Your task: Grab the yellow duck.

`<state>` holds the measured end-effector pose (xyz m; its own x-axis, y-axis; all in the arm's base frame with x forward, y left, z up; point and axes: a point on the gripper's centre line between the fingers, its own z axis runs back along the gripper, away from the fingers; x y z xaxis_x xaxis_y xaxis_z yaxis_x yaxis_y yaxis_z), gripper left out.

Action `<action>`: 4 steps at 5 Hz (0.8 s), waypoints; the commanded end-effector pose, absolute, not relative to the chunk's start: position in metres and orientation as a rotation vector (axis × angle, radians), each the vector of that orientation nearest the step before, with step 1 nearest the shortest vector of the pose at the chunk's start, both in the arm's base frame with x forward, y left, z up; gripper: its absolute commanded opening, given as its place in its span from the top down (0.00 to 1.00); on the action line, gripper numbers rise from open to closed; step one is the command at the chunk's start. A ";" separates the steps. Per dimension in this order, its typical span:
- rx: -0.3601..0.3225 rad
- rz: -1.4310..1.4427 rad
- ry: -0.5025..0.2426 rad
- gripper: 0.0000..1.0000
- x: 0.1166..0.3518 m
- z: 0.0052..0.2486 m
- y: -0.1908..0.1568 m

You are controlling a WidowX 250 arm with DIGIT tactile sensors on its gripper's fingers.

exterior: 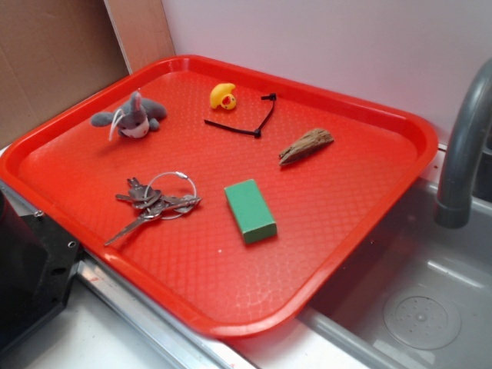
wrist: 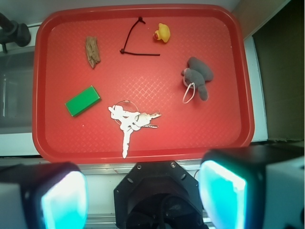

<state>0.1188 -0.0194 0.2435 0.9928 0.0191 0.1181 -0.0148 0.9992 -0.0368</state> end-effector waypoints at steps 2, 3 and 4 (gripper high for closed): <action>-0.070 0.101 -0.114 0.00 0.169 0.246 -0.023; -0.039 0.192 -0.144 0.00 0.219 0.256 -0.015; 0.061 0.249 -0.143 0.00 0.268 0.241 0.011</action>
